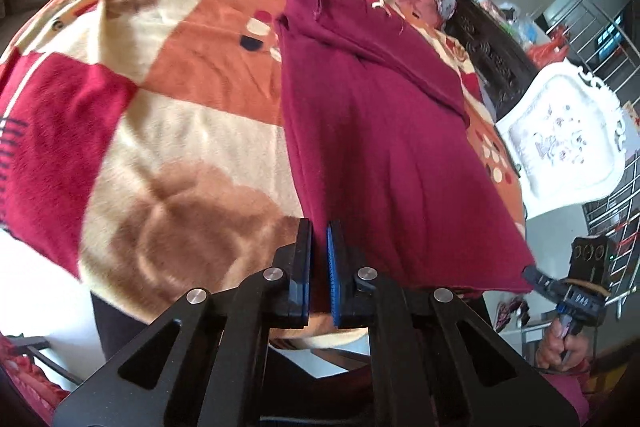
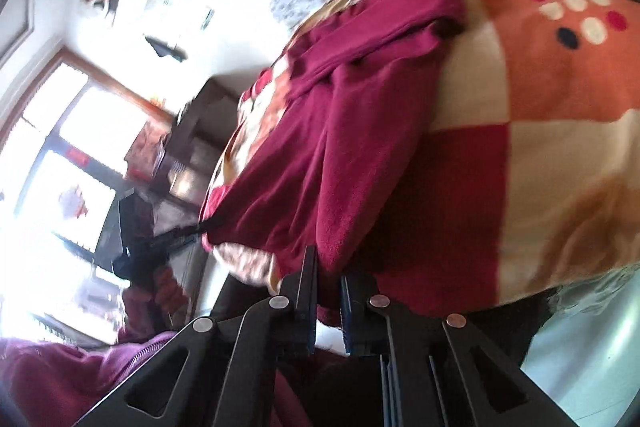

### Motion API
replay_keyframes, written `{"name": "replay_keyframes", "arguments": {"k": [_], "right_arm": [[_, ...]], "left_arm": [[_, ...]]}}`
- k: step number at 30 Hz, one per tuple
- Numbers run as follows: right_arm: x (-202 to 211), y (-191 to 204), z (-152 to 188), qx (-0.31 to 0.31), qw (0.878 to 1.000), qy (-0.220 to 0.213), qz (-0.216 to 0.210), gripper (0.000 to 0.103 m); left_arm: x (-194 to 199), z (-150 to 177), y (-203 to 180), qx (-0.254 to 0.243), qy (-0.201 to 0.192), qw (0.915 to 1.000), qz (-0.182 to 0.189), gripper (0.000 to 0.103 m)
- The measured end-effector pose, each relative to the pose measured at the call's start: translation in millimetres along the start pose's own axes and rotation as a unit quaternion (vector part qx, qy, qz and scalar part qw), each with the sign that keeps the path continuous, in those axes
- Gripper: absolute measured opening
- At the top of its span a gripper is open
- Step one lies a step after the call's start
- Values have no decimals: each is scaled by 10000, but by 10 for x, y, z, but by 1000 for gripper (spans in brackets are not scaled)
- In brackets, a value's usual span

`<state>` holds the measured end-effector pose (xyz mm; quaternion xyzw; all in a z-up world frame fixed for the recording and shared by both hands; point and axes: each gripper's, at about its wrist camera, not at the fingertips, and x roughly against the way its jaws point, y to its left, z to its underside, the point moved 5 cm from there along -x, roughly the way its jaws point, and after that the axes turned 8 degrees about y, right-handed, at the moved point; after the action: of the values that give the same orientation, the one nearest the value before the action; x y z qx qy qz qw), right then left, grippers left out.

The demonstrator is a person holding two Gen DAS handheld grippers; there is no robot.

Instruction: Fold small clothes

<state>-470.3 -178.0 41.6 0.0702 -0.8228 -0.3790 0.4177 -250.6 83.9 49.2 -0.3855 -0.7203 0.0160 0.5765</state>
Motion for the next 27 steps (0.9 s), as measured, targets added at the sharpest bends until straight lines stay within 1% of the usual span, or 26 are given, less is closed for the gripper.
{"name": "replay_keyframes", "arguments": {"k": [2,3,5,6,9,11,12,13,14,15,16,17,18,20,22,24,25,27], "right_arm": [[-75,11,49,74,9998,94,166,9],[-108,-31,59,11,9996,152,217,8],[-133,-117,19,-119,9994,173,265,8],[-123,-140,-11,-142,9994,156,286,8],[-7,-177,-94,-144,9993,-7,341,8],[33,-213,-122,-118,9993,-14,363,8],[27,-247,-127,-144,9992,-2,379,8],[6,-290,-128,-235,9992,0,338,8],[12,-340,-111,-338,9990,-11,297,8],[9,-408,-94,-483,9985,-50,261,11],[11,-473,-81,-600,9978,-88,257,13],[-19,-493,-79,-655,9974,-105,283,20],[-25,-518,-77,-679,9971,-114,317,32],[-41,-565,-68,-728,9965,-165,388,45],[-48,-600,-73,-759,9963,-208,351,45],[-57,-656,-80,-841,9956,-222,347,45],[-69,-684,-76,-884,9953,-228,337,45],[-84,-714,-48,-877,9954,-196,317,45]], "left_arm": [[47,37,61,-18,-75,10000,-29,6],[37,56,111,13,-73,9999,-78,6],[-47,41,92,80,19,9999,-88,6],[-68,47,98,79,52,9999,-33,6],[-65,21,47,82,-8,9998,176,6],[-77,-2,15,63,-11,9997,219,6],[-87,-17,9,83,-39,9997,225,12],[-114,-37,10,119,-38,9996,251,24],[-143,-49,28,182,-1,9995,247,34],[-161,-49,42,243,18,9994,242,53],[-179,-54,66,356,12,9990,267,59],[-195,-63,88,456,-9,9985,300,59],[-212,-64,100,508,10,9982,316,61],[-256,-63,104,491,98,9984,246,61],[-339,-50,107,405,208,9990,35,61],[-413,-33,107,366,302,9988,-97,61],[-468,-18,101,359,370,9986,-133,61],[-521,-3,69,329,363,9987,-126,61]]}}
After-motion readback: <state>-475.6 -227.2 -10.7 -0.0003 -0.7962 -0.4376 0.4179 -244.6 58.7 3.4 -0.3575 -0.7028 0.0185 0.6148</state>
